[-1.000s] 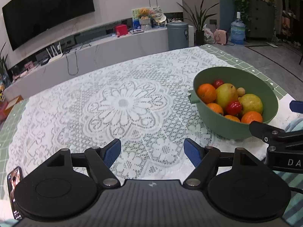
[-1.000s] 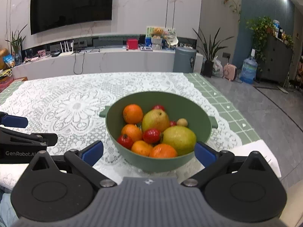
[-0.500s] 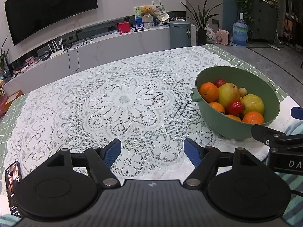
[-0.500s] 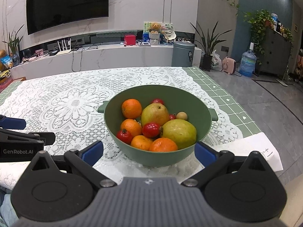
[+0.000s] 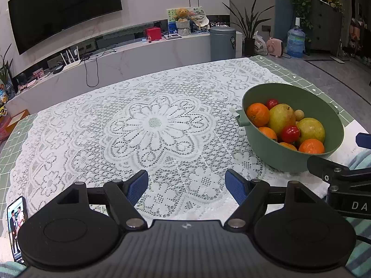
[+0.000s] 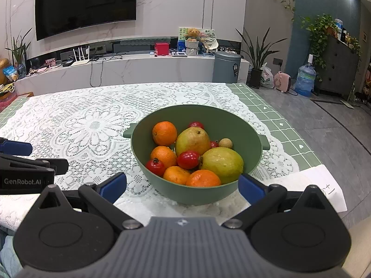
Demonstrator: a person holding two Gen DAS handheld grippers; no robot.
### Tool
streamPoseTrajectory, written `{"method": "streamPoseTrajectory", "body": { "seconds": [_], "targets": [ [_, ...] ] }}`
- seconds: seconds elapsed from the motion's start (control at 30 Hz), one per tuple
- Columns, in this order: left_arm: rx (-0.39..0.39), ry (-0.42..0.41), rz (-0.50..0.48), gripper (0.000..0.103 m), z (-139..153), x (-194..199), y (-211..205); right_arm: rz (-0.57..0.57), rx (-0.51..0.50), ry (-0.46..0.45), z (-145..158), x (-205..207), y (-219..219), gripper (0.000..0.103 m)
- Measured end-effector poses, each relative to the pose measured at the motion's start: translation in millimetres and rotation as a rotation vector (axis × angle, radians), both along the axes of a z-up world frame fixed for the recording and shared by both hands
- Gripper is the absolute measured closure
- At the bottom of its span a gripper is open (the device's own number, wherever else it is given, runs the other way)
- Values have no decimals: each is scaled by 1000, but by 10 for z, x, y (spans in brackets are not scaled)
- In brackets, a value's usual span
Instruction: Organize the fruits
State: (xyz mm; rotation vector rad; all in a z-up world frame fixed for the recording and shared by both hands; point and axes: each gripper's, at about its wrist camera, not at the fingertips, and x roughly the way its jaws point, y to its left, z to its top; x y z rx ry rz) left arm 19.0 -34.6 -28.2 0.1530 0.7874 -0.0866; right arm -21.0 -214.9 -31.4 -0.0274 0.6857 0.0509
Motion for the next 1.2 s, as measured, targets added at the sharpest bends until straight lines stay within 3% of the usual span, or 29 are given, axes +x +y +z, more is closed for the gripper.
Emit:
{"method": "streamPoseTrajectory", "body": {
  "seconds": [1.2],
  "targets": [
    [-5,7,7,15,-6,1,20,-2,-4,23,-58,10,-4,4]
  ]
}}
